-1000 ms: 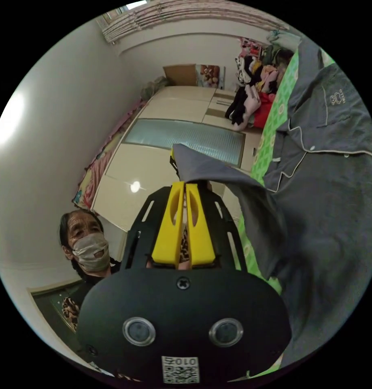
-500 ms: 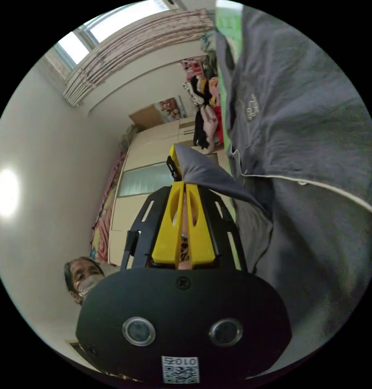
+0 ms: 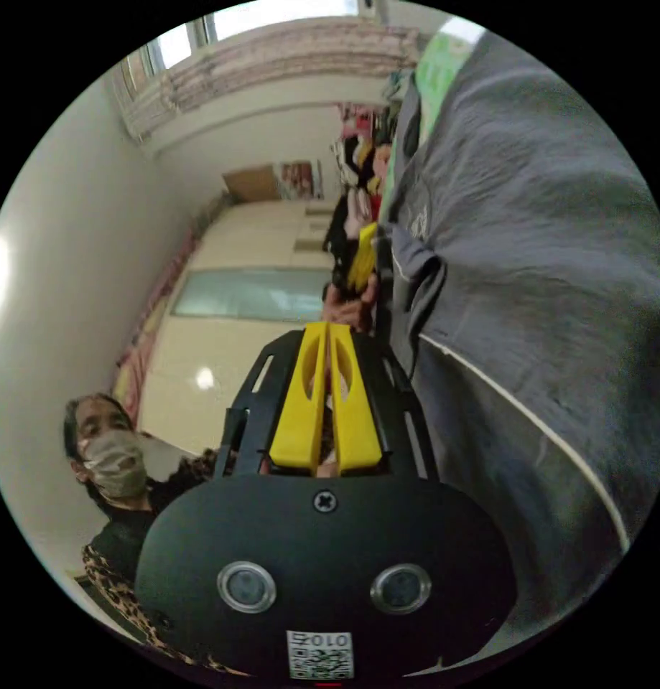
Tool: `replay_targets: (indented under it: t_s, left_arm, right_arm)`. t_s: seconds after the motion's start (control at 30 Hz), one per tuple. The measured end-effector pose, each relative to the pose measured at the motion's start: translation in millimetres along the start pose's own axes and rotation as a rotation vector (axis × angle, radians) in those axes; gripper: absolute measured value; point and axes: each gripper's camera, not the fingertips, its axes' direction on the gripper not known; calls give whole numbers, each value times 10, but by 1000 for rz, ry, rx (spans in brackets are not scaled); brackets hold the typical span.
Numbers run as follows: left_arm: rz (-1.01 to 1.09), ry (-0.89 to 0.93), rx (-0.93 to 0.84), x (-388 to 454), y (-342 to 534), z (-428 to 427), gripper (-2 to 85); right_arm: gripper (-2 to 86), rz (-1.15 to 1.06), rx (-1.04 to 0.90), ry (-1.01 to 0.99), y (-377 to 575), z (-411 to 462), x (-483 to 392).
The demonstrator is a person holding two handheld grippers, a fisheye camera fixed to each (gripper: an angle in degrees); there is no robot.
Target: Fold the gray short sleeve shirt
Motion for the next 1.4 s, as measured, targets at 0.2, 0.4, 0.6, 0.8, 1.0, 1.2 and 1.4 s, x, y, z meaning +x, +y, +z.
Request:
replay_targets:
  t_s: [0.2, 0.4, 0.6, 0.8, 1.0, 1.2, 1.4]
  left_arm:
    - [-88, 34, 2, 48, -38, -62, -1]
    - [-53, 48, -22, 159, -21, -193, -1]
    - [21, 35, -27, 188, 59, -478, -1]
    - [-25, 183, 120, -60, 107, -637, -2]
    - [46, 127, 187, 29, 486, -729, -1]
    - [13, -136, 29, -213, 1218, -283, -1]
    - [40, -31, 81, -432, 1549, -299, -1]
  right_arm:
    - [23, 6, -80, 319, -207, 525, -62]
    - [23, 126, 159, 238, -250, 311, 190]
    - [22, 157, 247, 166, -268, 145, 322]
    - [20, 113, 296, 198, -120, 184, 158]
    - [20, -90, 86, 255, -9, 575, -137]
    - [19, 30, 28, 605, 47, 744, 146]
    - [22, 17, 131, 333, 523, 511, 214]
